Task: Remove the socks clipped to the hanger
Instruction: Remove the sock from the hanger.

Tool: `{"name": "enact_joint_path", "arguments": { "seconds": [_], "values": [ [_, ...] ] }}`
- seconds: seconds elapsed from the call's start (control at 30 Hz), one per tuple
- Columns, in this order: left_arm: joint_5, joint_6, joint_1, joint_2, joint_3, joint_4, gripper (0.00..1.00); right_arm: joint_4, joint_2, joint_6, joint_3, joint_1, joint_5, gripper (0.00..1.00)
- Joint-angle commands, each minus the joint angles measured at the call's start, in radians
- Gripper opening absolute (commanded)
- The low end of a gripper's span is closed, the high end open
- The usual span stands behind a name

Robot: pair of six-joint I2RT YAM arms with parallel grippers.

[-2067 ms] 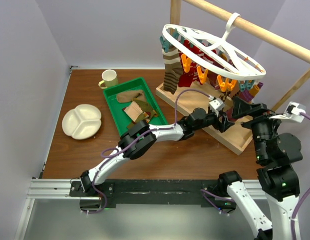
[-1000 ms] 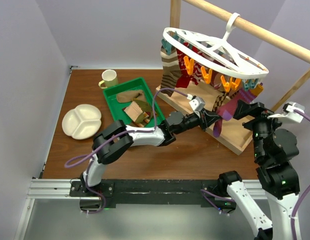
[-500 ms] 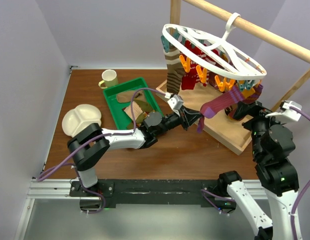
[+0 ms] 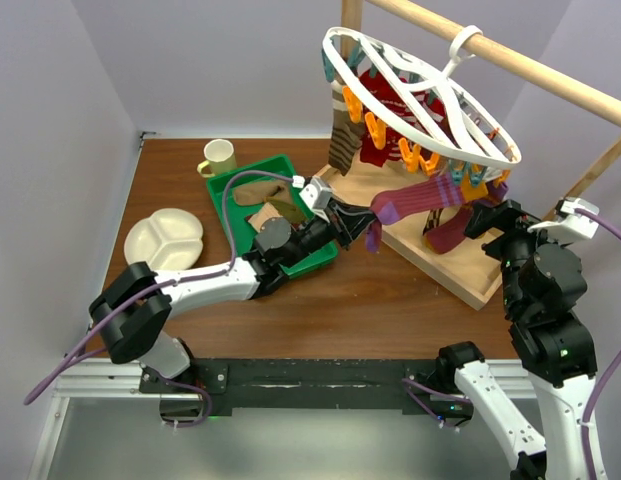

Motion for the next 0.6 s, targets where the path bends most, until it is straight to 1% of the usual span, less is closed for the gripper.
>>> {"name": "enact_joint_path", "arguments": {
  "seconds": [0.0,0.13,0.33,0.57],
  "values": [
    [-0.042,-0.01,0.02,-0.057,-0.024,-0.019,0.0,-0.017,0.013,0.001,0.036,-0.001,0.01,0.92],
    [-0.045,-0.021,0.03,-0.074,-0.044,-0.027,0.0,-0.046,0.028,0.002,0.031,-0.001,0.038,0.91],
    [-0.046,-0.022,0.034,-0.08,-0.056,-0.038,0.0,-0.042,0.041,0.016,0.031,-0.001,0.033,0.88],
    [-0.051,-0.022,0.037,-0.095,-0.073,-0.05,0.0,-0.035,0.039,0.053,0.017,-0.001,-0.016,0.82]
  ]
}}
